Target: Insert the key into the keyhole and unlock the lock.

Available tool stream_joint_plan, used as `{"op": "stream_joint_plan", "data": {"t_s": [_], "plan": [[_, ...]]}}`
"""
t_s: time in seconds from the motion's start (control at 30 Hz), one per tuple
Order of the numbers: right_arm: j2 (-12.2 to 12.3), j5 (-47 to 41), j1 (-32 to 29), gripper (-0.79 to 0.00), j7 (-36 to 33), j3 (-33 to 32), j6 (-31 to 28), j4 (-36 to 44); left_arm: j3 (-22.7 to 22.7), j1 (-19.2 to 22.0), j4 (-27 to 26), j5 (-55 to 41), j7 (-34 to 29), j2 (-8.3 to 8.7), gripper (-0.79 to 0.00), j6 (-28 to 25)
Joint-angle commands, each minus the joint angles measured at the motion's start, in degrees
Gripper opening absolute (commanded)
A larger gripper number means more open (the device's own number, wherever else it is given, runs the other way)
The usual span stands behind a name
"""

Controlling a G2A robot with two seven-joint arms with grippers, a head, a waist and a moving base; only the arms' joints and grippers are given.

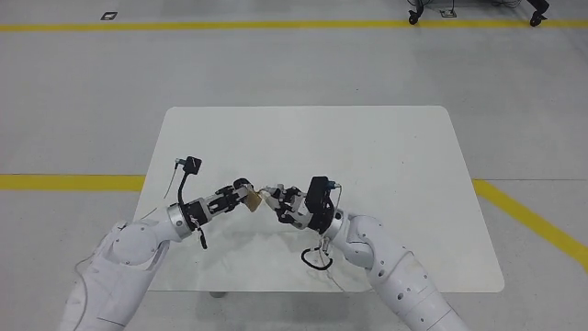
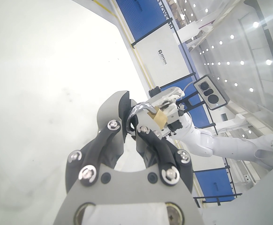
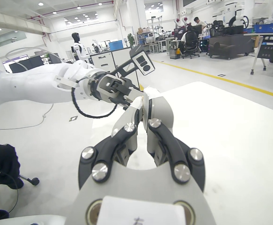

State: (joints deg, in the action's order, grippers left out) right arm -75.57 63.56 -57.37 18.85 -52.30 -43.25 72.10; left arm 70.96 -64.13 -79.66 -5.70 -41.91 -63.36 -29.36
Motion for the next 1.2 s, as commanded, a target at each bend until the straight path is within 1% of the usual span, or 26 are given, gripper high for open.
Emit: {"op": "stream_joint_plan", "data": {"t_s": [0.0, 0.07, 0.17, 0.23, 0.3, 0.37, 0.43, 0.5, 0.53, 0.63, 0.7, 0.73, 0.8, 1.03, 1.07, 1.13, 1.17], "plan": [[-0.1, -0.7, 0.2, -0.785, -0.2, 0.4, -1.6, -0.3, 0.0, 0.4, 0.9, -2.0, -1.1, -0.02, -0.785, -0.2], [-0.3, -1.8, 0.5, -0.785, -0.3, 0.7, -3.0, -0.5, -0.4, 0.8, 1.5, -4.2, -3.0, -0.07, -0.785, -0.1], [-0.5, -3.3, 0.7, -0.785, 0.5, 0.7, -4.5, -0.6, -1.3, 1.9, 3.7, -13.5, -10.2, -0.26, -0.785, 1.4], [-0.5, -4.1, 0.5, -0.785, 2.8, 0.0, -4.6, -0.4, -1.3, 3.5, 6.9, -22.4, -16.9, -0.39, -0.785, 3.8], [-0.4, -4.2, 0.0, -0.785, 6.0, -1.3, -4.8, -0.1, -1.5, 5.5, 11.1, -30.6, -24.4, -0.58, -0.785, 7.3], [-0.1, -3.9, -0.7, -0.785, 8.5, -2.6, -6.0, 0.2, -2.0, 7.7, 15.6, -35.6, -30.6, -0.82, -0.785, 10.7], [0.2, -3.5, -1.2, -0.785, 10.4, -3.9, -7.1, 0.5, -3.0, 10.1, 19.7, -37.9, -34.5, -1.19, -0.785, 13.2], [0.5, -3.1, -1.5, -0.785, 11.8, -5.0, -8.5, 0.7, -5.0, 12.7, 23.1, -37.3, -37.7, -1.6, -0.785, 16.5], [0.6, -2.9, -1.5, -0.785, 12.1, -5.6, -9.1, 0.6, -5.7, 13.7, 24.5, -37.5, -38.5, -1.87, -0.785, 16.9], [0.8, -2.9, -1.2, -0.785, 12.1, -6.5, -10.2, -0.3, -8.0, 16.4, 28.2, -38.6, -43.1, -2.64, -0.785, 20.2], [0.8, -2.9, -1.2, -0.785, 12.1, -6.5, -10.2, -0.3, -9.9, 18.2, 30.3, -38.6, -46.1, -3.06, -0.785, 24.4], [0.8, -2.9, -1.2, -0.785, 12.1, -6.5, -10.2, -0.3, -10.8, 19.0, 31.0, -38.7, -46.1, -3.19, -0.785, 25.9], [0.8, -2.9, -1.2, -0.785, 12.1, -6.5, -10.2, -0.3, -11.4, 20.0, 32.1, -37.5, -46.1, -3.13, -0.785, 25.6], [0.8, -2.9, -1.2, -0.785, 12.1, -6.5, -10.2, -0.3, -11.4, 20.0, 32.1, -37.5, -46.1, -3.13, -0.785, 25.6], [0.8, -2.9, -1.2, -0.785, 12.1, -6.5, -10.2, -0.3, -11.3, 19.7, 31.6, -37.4, -45.1, -3.12, -0.785, 25.6], [0.7, -3.4, -1.2, -0.785, 10.6, -6.6, -9.4, 0.0, -11.1, 18.9, 30.1, -36.2, -41.4, -2.87, -0.785, 28.3], [0.8, -2.6, -0.8, -0.785, 9.8, -6.7, -9.6, 0.5, -11.6, 18.7, 29.6, -35.0, -40.4, -2.73, -0.785, 32.5]]}}
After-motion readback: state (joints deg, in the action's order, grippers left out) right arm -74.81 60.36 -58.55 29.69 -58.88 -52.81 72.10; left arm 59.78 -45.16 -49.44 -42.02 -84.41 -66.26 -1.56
